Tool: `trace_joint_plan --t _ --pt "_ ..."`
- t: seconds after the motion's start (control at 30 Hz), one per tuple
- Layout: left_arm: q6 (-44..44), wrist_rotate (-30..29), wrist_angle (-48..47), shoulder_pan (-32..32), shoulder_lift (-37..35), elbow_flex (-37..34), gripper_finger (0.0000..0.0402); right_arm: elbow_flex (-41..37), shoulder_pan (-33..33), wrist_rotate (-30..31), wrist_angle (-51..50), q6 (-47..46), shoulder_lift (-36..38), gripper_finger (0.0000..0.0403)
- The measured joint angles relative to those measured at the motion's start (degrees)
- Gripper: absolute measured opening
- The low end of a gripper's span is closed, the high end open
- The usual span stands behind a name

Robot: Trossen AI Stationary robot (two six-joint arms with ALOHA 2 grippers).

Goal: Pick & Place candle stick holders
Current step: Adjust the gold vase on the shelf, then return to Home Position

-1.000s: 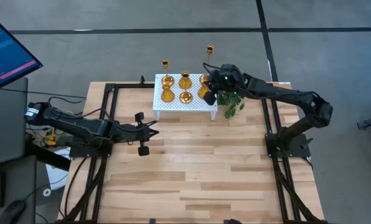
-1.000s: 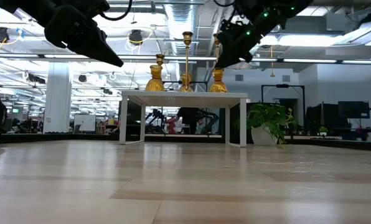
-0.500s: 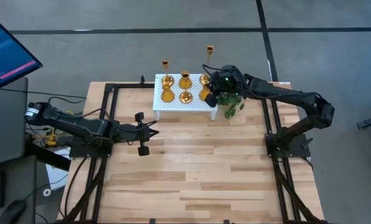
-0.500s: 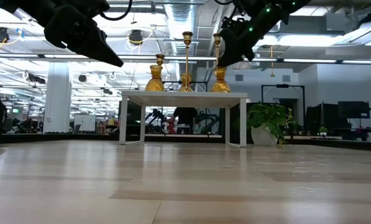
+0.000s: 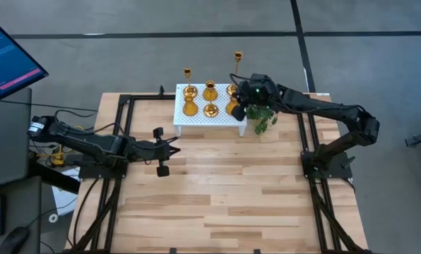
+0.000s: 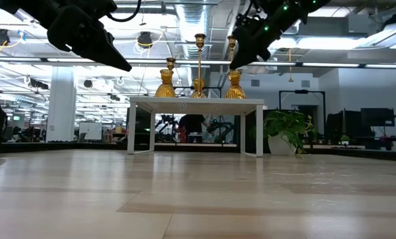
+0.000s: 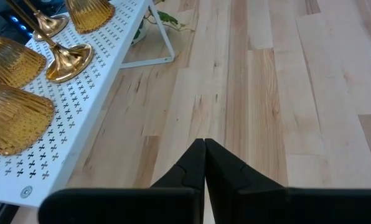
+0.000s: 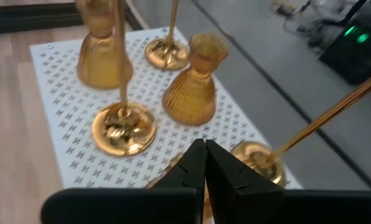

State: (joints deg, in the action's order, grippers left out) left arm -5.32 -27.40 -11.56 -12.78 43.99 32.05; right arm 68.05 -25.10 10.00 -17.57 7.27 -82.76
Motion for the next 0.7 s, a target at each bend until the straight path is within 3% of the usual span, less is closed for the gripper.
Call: trace_joint_plan --t 0.27,0.43,0.7 --pt "0.0 0.0 0.0 0.0 0.0 0.0 0.0008 4.3 1.6 0.0 -0.1 3.0 0.0 0.0" --pt "0.0 0.0 0.0 0.0 0.0 0.0 0.0008 5.6 3.8 -7.0 0.4 4.7 1.5 0.0" --pt "-0.4 0.0 0.0 0.0 0.0 0.0 0.0008 5.5 8.5 -8.7 -0.1 5.2 5.2 0.0"
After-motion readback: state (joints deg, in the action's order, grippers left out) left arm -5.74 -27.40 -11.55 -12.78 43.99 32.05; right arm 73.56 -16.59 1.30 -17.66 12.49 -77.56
